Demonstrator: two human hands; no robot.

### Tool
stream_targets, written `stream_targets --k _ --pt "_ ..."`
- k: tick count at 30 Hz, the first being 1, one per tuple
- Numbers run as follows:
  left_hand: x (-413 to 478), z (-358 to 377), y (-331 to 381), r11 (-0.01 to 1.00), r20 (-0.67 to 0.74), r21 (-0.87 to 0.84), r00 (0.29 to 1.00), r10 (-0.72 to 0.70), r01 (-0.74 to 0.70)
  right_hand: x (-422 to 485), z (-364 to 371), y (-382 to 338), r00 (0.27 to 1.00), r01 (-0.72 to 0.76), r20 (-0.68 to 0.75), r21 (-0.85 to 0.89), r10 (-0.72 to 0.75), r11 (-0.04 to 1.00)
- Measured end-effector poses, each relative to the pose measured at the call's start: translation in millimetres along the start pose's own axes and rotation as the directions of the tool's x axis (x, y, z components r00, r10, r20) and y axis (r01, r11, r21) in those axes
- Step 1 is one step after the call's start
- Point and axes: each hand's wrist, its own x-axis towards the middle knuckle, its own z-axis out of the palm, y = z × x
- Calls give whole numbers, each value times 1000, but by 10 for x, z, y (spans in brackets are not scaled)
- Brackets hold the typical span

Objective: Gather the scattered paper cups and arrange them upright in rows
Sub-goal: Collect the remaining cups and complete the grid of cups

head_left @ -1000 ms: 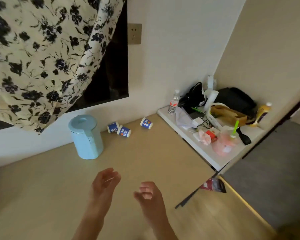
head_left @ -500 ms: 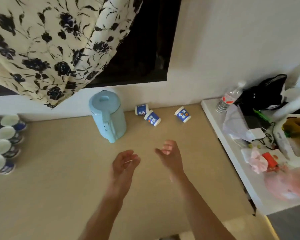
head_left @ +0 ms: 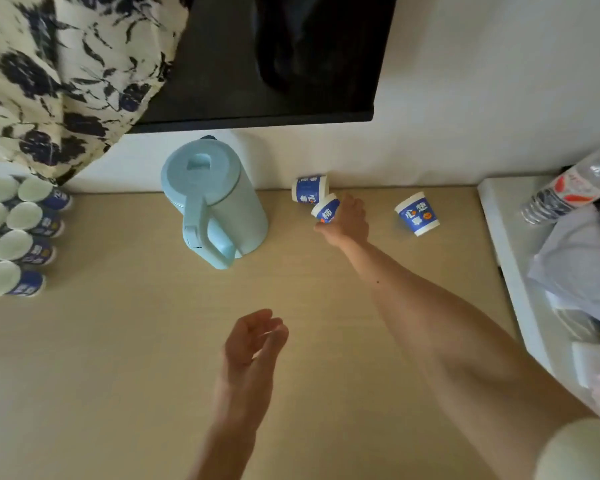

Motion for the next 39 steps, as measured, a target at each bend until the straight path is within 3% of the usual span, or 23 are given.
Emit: stream_targets --k 6,9,12,16,19,22,27,29,31,34,37,39 --pt "101 188 71 999 -13 47 1000 -10 11 104 119 145 996 87 -21 -91 -89 992" --pt "201 293 118 998 -24 52 999 -25 27 -119 -15 229 995 100 9 165 -103 981" --pt "338 439 193 998 -34 52 999 -34 36 -616 -276 260 982 141 32 528 -185 837" --pt "490 721 385 1000 17 -10 1000 -27 27 -1260 -546 341 941 264 -11 650 -338 713" --pt "542 932 475 997 47 44 997 64 -66 -1519 -668 410 935 293 -42 652 -353 699" --pt "559 1049 464 989 22 80 992 121 -122 -1611 -746 497 925 309 -15 612 -380 728" --pt "558 1020 464 981 -80 109 983 168 -159 -1121 -1104 839 884 314 180 456 -432 833" --pt "523 978 475 981 -146 131 976 164 -145 -776 -1288 916 918 301 126 396 -376 868" --pt "479 948 505 979 -195 146 966 172 -145 -415 -1412 936 951 297 -16 337 -310 894" --pt "409 913 535 983 -163 101 972 167 -152 119 -1410 937 968 194 -179 92 -175 977" --pt "308 818 510 984 -143 60 974 175 -168 454 -1240 1008 996 0 -87 -139 -12 990" --pt "232 711 458 981 -153 65 970 190 -182 527 -1093 1090 998 -28 -64 -204 15 978"
